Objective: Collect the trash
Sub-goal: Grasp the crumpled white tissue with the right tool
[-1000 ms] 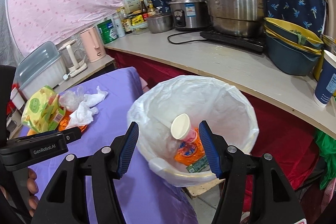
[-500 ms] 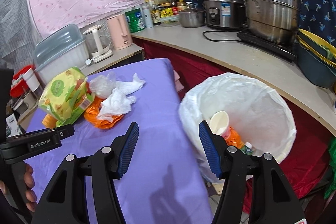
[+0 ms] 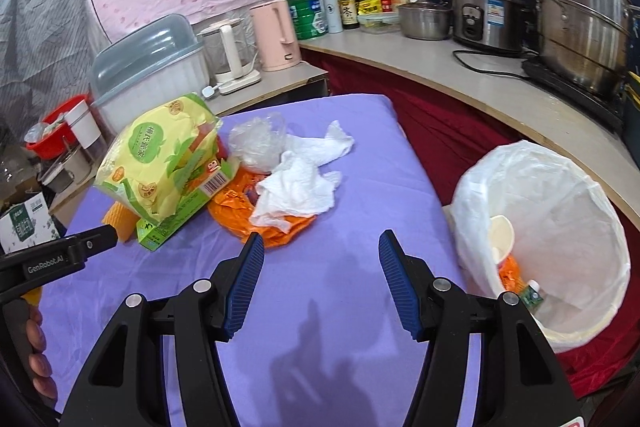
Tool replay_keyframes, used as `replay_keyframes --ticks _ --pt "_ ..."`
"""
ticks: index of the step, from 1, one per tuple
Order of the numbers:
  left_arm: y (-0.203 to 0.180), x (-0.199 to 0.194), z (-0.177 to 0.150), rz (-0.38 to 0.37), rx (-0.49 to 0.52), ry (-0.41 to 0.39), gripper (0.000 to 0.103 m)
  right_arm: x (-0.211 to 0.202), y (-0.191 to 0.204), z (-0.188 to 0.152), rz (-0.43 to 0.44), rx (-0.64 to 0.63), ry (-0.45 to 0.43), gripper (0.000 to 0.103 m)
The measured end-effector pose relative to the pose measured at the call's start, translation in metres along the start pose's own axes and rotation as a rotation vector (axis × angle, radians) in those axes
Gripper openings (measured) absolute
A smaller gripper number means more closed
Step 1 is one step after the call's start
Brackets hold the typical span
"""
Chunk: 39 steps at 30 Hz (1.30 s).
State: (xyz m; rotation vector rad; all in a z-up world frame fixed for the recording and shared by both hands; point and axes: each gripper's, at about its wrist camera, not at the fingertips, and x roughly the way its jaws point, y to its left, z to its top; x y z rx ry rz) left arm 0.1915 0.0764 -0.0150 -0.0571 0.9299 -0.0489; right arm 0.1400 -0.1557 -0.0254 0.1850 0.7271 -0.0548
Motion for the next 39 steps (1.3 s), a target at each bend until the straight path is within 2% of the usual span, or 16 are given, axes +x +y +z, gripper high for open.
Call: replay_keyframes --ticks 4,13,22,25,30,31,32,34,36,39 --pt "0.016 0.006 0.014 0.012 -0.014 -0.023 0.077 0.020 0.011 0.009 0.019 -0.008 0.011 0.058" --pt "0.021 0.026 0.040 0.007 -0.012 -0.039 0.080 0.066 0.030 0.028 0.031 -0.014 0.031 0.058" --pt "0.017 0.044 0.061 -0.016 -0.007 -0.051 0.081 0.103 0.028 0.031 0.020 -0.003 0.065 0.058" --pt "0.021 0.041 0.062 0.005 -0.011 -0.069 0.081 0.111 0.028 0.030 0.015 0.000 0.080 0.058" --pt "0.031 0.033 0.060 -0.002 -0.037 -0.080 0.083 0.122 0.027 0.025 0.008 -0.009 0.100 0.057" --pt "0.032 0.032 0.060 -0.002 -0.039 -0.084 0.084 0.123 0.027 0.024 0.006 -0.013 0.102 0.055" --pt "0.033 0.032 0.061 -0.003 -0.038 -0.089 0.088 0.125 0.028 0.024 0.008 -0.016 0.106 0.049" --pt "0.033 0.033 0.063 0.006 -0.035 -0.095 0.089 0.128 0.028 0.022 0.011 -0.015 0.117 0.039" --pt "0.033 0.033 0.063 0.001 -0.029 -0.094 0.089 0.129 0.027 0.022 0.022 -0.010 0.122 0.021" --pt "0.034 0.028 0.062 -0.009 -0.030 -0.106 0.089 0.127 0.026 0.022 0.032 -0.004 0.120 0.009"
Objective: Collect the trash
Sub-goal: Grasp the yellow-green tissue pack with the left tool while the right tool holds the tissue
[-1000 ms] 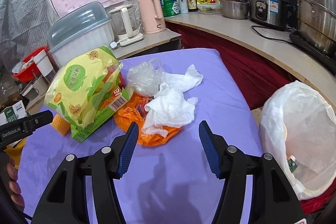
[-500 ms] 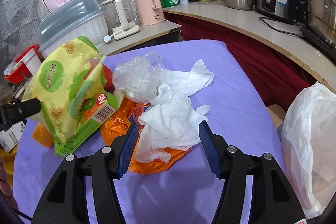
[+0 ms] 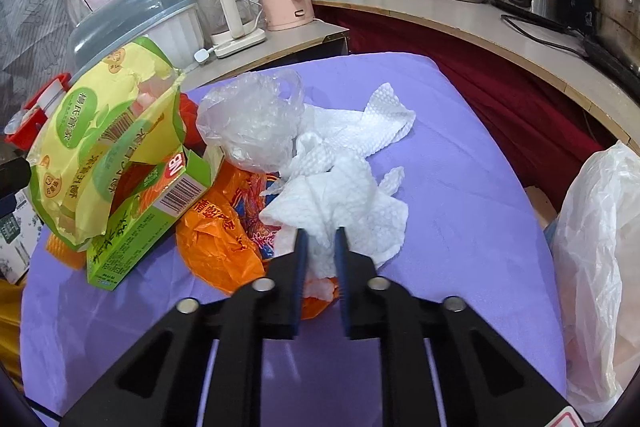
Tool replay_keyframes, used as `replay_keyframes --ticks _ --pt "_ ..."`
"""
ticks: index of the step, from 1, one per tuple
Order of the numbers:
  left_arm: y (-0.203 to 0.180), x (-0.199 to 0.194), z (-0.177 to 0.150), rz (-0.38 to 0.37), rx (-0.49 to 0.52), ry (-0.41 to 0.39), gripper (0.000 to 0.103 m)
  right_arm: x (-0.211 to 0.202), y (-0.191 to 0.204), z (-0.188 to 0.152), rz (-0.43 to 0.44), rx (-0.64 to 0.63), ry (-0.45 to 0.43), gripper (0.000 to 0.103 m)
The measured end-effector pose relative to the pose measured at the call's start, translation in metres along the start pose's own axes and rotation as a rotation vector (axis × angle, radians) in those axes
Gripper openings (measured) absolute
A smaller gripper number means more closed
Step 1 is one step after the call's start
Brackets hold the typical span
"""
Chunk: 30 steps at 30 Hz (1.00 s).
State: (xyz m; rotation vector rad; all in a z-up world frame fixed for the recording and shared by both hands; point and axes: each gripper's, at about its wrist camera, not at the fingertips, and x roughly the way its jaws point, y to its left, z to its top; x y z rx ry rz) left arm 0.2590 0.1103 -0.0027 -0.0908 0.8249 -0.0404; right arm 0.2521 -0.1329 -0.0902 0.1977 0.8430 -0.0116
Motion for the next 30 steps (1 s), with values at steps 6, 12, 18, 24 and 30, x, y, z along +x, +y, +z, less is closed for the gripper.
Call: replay_keyframes --ticks 6,12,18,24,30 --pt "0.003 0.002 0.005 -0.004 0.001 -0.010 0.089 -0.015 -0.002 -0.002 0.021 0.010 -0.031 0.006" --pt "-0.010 0.016 0.004 -0.019 0.028 0.013 0.087 -0.032 -0.006 -0.001 0.036 0.036 -0.063 0.006" --pt "-0.024 0.024 -0.005 -0.049 0.054 0.061 0.051 -0.053 -0.011 0.002 0.043 0.050 -0.101 0.006" --pt "-0.033 0.013 -0.013 -0.050 0.068 0.062 0.025 -0.076 -0.018 0.003 0.044 0.059 -0.141 0.006" --pt "-0.044 -0.016 -0.018 -0.075 0.078 0.026 0.020 -0.104 -0.027 0.003 0.042 0.072 -0.184 0.006"
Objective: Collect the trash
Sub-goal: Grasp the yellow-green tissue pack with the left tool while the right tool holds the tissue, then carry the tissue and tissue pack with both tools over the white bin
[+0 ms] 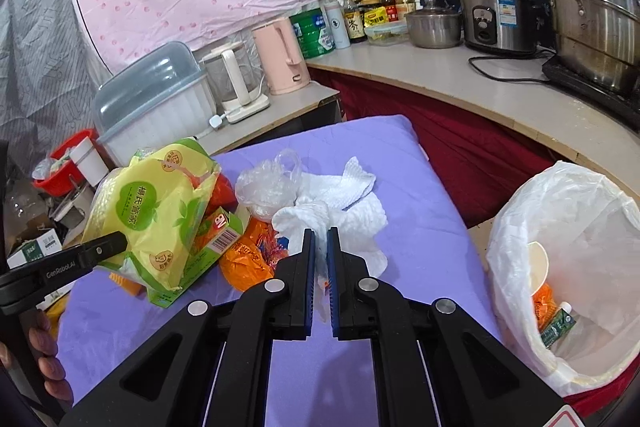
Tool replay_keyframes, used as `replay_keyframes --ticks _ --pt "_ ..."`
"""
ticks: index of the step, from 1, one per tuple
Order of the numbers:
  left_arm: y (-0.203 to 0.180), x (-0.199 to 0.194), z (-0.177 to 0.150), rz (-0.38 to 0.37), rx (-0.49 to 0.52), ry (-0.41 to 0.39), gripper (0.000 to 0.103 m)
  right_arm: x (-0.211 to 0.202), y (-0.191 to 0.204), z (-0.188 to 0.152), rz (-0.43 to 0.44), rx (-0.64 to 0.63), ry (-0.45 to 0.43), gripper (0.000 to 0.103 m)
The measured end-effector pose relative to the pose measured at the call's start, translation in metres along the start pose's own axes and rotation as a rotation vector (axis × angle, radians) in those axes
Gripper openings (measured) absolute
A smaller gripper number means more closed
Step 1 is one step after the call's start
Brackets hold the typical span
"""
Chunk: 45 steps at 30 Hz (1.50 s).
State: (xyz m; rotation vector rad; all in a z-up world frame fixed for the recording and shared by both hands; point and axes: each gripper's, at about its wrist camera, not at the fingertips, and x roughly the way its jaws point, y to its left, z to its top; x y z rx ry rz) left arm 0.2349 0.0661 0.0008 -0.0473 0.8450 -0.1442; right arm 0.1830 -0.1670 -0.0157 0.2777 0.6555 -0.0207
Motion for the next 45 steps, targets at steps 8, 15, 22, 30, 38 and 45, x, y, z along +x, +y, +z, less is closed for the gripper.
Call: replay_keyframes --ticks 8,15,22,30,38,45 --pt "-0.038 -0.042 -0.009 -0.066 0.042 -0.044 0.020 -0.045 -0.022 0.007 -0.017 0.025 -0.070 0.005" --pt "-0.078 -0.060 -0.022 -0.118 0.092 -0.050 0.020 -0.069 -0.049 0.004 -0.041 0.041 -0.067 0.004" --pt "-0.087 -0.048 -0.044 -0.104 0.099 0.006 0.020 -0.057 -0.063 -0.030 -0.056 0.052 0.019 0.033" --pt "-0.072 -0.025 -0.073 -0.066 0.082 0.086 0.020 -0.016 -0.048 -0.080 -0.028 0.043 0.148 0.048" --pt "-0.062 -0.016 -0.083 -0.051 0.071 0.115 0.020 0.018 -0.035 -0.093 -0.054 0.019 0.192 0.053" --pt "-0.064 -0.014 -0.083 -0.055 0.068 0.121 0.020 0.026 -0.039 -0.094 -0.054 0.026 0.218 0.019"
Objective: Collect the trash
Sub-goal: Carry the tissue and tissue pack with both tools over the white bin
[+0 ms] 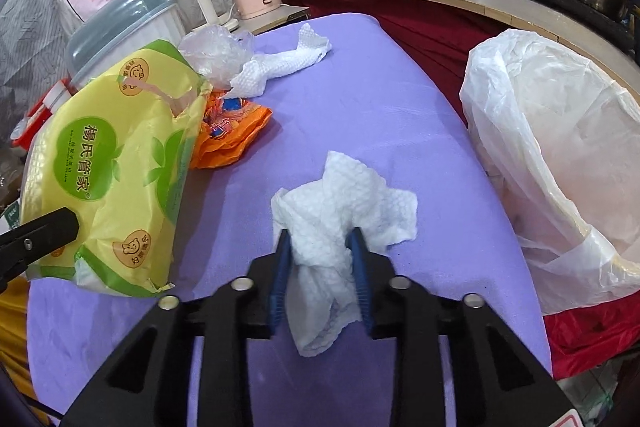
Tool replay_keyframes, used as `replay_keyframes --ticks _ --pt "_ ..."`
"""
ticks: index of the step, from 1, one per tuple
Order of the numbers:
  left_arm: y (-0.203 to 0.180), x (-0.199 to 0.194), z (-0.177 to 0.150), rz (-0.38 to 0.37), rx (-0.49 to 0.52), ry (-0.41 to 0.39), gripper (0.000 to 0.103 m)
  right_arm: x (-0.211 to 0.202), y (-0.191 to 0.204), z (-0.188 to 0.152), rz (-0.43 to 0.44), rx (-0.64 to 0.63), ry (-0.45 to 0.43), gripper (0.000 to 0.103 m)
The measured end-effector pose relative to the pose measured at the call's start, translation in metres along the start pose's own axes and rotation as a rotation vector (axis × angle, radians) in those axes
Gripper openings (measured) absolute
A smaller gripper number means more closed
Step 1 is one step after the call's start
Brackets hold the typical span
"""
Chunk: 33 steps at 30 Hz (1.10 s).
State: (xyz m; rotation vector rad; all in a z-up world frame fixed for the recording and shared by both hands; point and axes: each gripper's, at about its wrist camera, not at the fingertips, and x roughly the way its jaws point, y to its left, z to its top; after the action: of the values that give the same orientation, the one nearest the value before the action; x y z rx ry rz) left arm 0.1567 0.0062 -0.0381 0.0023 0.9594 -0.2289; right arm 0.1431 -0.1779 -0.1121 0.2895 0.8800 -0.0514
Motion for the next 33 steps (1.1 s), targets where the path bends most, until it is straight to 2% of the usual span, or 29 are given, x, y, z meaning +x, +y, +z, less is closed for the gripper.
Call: replay_keyframes --ticks 3,10,16,20,24,29,31,32,33 --pt "-0.003 -0.001 0.001 -0.005 0.002 0.000 0.019 -0.006 -0.001 0.001 0.003 -0.005 -0.011 0.012" --pt "-0.019 -0.014 0.004 -0.026 0.033 -0.025 0.018 -0.043 -0.011 0.015 0.010 0.018 -0.102 0.011" --pt "-0.048 -0.030 0.013 -0.057 0.082 -0.064 0.017 -0.081 -0.036 0.032 -0.006 0.056 -0.189 0.011" --pt "-0.076 -0.040 0.020 -0.089 0.128 -0.088 0.012 -0.101 -0.058 0.039 -0.031 0.084 -0.232 0.011" --pt "-0.101 -0.046 0.024 -0.110 0.169 -0.110 0.009 -0.112 -0.080 0.040 -0.056 0.116 -0.249 0.011" --pt "-0.102 -0.039 0.022 -0.110 0.154 -0.083 0.008 -0.116 -0.097 0.033 -0.073 0.140 -0.248 0.011" --pt "-0.098 -0.033 0.016 -0.113 0.150 -0.062 0.009 -0.115 -0.101 0.030 -0.073 0.148 -0.243 0.011" --pt "-0.096 -0.031 0.012 -0.109 0.152 -0.055 0.013 -0.115 -0.102 0.028 -0.073 0.150 -0.242 0.011" --pt "-0.094 -0.027 0.008 -0.092 0.148 -0.042 0.021 -0.115 -0.103 0.028 -0.072 0.150 -0.240 0.011"
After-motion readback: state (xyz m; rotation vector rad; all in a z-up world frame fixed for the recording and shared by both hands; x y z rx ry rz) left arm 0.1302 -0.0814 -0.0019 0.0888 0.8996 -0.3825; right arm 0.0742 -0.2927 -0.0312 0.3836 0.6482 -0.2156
